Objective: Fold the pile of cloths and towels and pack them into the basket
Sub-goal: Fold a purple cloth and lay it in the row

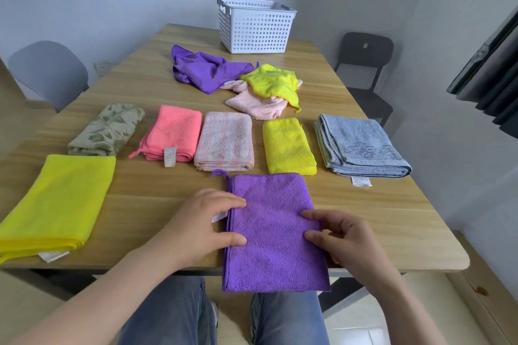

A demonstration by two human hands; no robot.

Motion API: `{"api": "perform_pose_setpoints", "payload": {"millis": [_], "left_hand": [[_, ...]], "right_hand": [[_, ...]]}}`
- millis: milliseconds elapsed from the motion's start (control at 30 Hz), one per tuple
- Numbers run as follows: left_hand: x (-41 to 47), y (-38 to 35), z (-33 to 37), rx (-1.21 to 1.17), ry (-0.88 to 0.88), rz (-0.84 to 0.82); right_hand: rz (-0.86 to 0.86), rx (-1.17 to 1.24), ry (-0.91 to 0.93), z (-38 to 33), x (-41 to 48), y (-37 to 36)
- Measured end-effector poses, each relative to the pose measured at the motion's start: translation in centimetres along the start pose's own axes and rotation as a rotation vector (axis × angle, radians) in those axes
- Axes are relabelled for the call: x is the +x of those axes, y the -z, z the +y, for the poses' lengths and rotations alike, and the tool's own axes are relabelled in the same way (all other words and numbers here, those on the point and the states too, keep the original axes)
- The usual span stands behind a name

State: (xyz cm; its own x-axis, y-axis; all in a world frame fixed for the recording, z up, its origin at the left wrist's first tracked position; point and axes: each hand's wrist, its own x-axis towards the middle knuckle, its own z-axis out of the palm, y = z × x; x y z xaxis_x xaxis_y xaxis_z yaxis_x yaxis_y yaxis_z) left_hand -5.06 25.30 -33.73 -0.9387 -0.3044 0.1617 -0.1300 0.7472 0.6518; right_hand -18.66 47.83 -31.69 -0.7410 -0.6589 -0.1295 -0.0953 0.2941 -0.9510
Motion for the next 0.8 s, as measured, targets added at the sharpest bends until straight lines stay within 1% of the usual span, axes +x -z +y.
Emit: {"api": "perform_pose_setpoints", "payload": {"millis": [67, 167, 300, 433, 500, 567, 633, 700, 733, 800], "left_hand": [[0.2, 0.1, -0.2, 0.004, -0.012, 0.007], [0.0, 0.1, -0.5, 0.02, -0.028, 0.018], [0.2, 0.1, -0.4, 0.096, -0.074, 0.061], [0.9, 0.0, -0.4, 0.209, -0.173, 0.077], [1.2, 0.2, 0.1, 0.187, -0.182, 0.112], [1.0, 1.3, 1.5, 0.042, -0.144, 0.163], [0.8, 2.9, 3.5, -0.208, -0.071, 0.18], [0.7, 4.5, 5.0, -0.477, -0.023, 0.135], [0.8, 5.0, 5.5, -0.571, 0.006, 0.114], [1.1, 5.1, 5.6, -0.699, 0.125, 0.065]], "right_hand": [[-0.021, -0.011, 0.006, 0.1, 0.2, 0.2], [0.023, -0.009, 0.05, -0.3, 0.2, 0.1], [0.13, -0.228, 0.204, -1.9, 0.2, 0.0], [0.171, -0.383, 0.239, -2.9, 0.6, 0.0], [0.195, -0.42, 0.257, -3.5, 0.6, -0.1], [0.22, -0.419, 0.292, -4.4, 0.2, 0.4], [0.203, -0.334, 0.346, -5.6, -0.2, 1.3], [0.093, -0.115, 0.388, -7.0, -0.8, 2.0], [0.039, 0.01, 0.382, -7.7, -0.9, 2.1], [0.036, 0.136, 0.304, -8.2, -0.7, 1.7]]}}
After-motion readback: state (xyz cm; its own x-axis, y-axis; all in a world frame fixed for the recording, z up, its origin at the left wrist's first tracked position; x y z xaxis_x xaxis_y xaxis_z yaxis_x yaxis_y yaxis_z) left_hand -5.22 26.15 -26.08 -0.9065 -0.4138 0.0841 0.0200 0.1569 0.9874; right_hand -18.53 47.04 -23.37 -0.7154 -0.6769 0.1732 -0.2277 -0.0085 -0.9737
